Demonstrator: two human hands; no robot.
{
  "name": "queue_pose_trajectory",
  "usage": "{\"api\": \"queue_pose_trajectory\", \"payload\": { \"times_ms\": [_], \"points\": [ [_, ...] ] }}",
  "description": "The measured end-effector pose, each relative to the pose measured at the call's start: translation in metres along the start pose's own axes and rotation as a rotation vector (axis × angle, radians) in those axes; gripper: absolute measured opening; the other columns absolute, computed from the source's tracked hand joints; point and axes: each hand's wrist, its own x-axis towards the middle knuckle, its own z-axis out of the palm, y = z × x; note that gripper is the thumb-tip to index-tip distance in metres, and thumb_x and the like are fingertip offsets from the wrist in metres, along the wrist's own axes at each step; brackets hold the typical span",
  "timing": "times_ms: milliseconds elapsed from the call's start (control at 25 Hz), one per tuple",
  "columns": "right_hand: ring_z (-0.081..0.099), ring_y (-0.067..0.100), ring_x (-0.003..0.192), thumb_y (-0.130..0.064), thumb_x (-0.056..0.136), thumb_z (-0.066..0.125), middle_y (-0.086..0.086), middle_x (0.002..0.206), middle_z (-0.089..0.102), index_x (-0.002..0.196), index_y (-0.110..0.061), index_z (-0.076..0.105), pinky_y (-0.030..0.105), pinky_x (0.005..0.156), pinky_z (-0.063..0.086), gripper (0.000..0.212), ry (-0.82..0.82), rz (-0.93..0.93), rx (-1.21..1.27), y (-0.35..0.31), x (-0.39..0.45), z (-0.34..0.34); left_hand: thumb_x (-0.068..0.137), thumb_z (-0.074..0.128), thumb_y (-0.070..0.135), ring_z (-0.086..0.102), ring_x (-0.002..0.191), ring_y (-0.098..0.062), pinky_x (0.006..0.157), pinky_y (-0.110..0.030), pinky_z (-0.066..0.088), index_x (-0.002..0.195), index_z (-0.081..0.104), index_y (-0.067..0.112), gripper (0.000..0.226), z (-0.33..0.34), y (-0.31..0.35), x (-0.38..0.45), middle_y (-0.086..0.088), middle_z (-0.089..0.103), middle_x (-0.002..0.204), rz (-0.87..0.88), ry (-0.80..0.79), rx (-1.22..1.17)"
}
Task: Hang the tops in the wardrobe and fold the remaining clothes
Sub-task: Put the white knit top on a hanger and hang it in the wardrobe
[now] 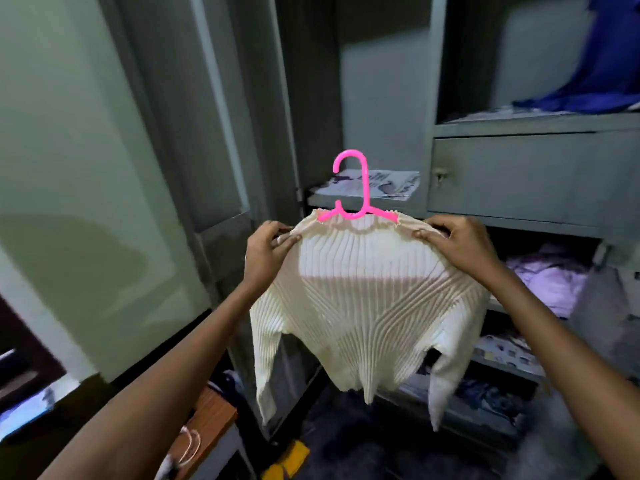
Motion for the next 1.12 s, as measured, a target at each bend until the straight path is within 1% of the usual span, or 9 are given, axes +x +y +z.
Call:
{"api": "queue_pose_trajectory", "payload": {
  "times_ms": [120,200,440,520,600,680,800,960,1120],
  "points": [
    [0.064,0.025,0.076,-0.025,0.083,0.069,0.015,0.079,0.070,0.088,-0.012,0.073,0.035,0.066,0.044,0.014,0.084,0.079,-0.139,0.017,0.012,-0.017,0.080,0.073,0.016,0.060,0.079,-0.019,0.072,-0.041,0.052,0.087,0.066,0.006,0.015,0.054,-0.008,0.045,-0.003,0.062,0.084,0.041,-0.070,-0.153],
    [0.063,0.030,0.075,-0.026,0.082,0.070,0.015,0.076,0.068,0.084,-0.012,0.071,0.037,0.065,0.044,0.015,0.134,0.119,-0.208,0.032,0.019,-0.033,0.080,0.073,0.017,0.061,0.082,-0.020,0.074,-0.043,0.053,0.089,0.065,0.005,0.016,0.095,-0.004,0.072,-0.001,0.062,0.085,0.083,-0.122,-0.254],
    [0.057,0.022,0.067,-0.023,0.079,0.072,0.010,0.069,0.066,0.079,-0.015,0.071,0.035,0.063,0.043,0.008,0.288,0.291,-0.281,0.057,0.042,-0.083,0.084,0.068,0.017,0.050,0.074,-0.011,0.064,-0.022,0.037,0.086,0.063,0.005,0.013,0.196,0.026,0.139,0.002,0.058,0.078,0.228,-0.215,-0.409],
    [0.055,0.017,0.064,-0.017,0.078,0.073,0.006,0.071,0.067,0.082,-0.016,0.072,0.032,0.063,0.042,0.004,0.281,0.317,-0.240,0.061,0.045,-0.097,0.085,0.067,0.017,0.047,0.071,-0.006,0.061,-0.017,0.034,0.084,0.063,0.003,0.015,0.220,0.038,0.154,0.002,0.057,0.075,0.287,-0.241,-0.438],
    [0.060,0.018,0.072,-0.011,0.079,0.072,0.006,0.081,0.070,0.088,-0.020,0.071,0.033,0.072,0.046,0.013,0.235,0.362,-0.191,0.059,0.042,-0.112,0.086,0.066,0.014,0.043,0.068,-0.001,0.059,-0.011,0.032,0.085,0.062,0.000,0.014,0.241,0.049,0.167,0.002,0.055,0.074,0.312,-0.290,-0.472],
    [0.064,0.023,0.087,-0.008,0.079,0.072,0.007,0.093,0.071,0.097,-0.021,0.069,0.040,0.086,0.048,0.022,0.188,0.403,-0.217,0.056,0.033,-0.126,0.088,0.064,0.015,0.045,0.071,-0.004,0.060,-0.010,0.033,0.088,0.061,-0.001,0.017,0.258,0.059,0.180,-0.001,0.057,0.079,0.318,-0.360,-0.507],
    [0.065,0.023,0.095,-0.008,0.081,0.069,0.001,0.102,0.071,0.110,-0.016,0.069,0.041,0.092,0.048,0.030,0.191,0.411,-0.356,0.052,0.023,-0.137,0.088,0.064,0.018,0.046,0.069,-0.002,0.059,-0.012,0.035,0.089,0.062,0.000,0.019,0.287,0.078,0.204,-0.002,0.059,0.082,0.350,-0.452,-0.567],
    [0.064,0.010,0.094,-0.010,0.086,0.065,-0.001,0.101,0.071,0.106,-0.015,0.071,0.031,0.089,0.047,0.022,0.445,0.370,-0.452,0.036,0.028,-0.136,0.087,0.065,0.018,0.050,0.070,0.000,0.061,-0.006,0.037,0.088,0.061,0.011,0.008,0.316,0.108,0.230,0.003,0.060,0.085,0.377,-0.503,-0.702],
    [0.068,0.028,0.095,-0.023,0.086,0.065,0.009,0.100,0.073,0.105,-0.016,0.072,0.044,0.086,0.052,0.021,0.625,0.339,-0.766,0.018,0.051,-0.135,0.088,0.064,0.017,0.050,0.073,-0.010,0.062,-0.010,0.037,0.090,0.061,0.008,0.009,0.342,0.130,0.252,-0.001,0.058,0.082,0.400,-0.496,-0.804]
  ]
}}
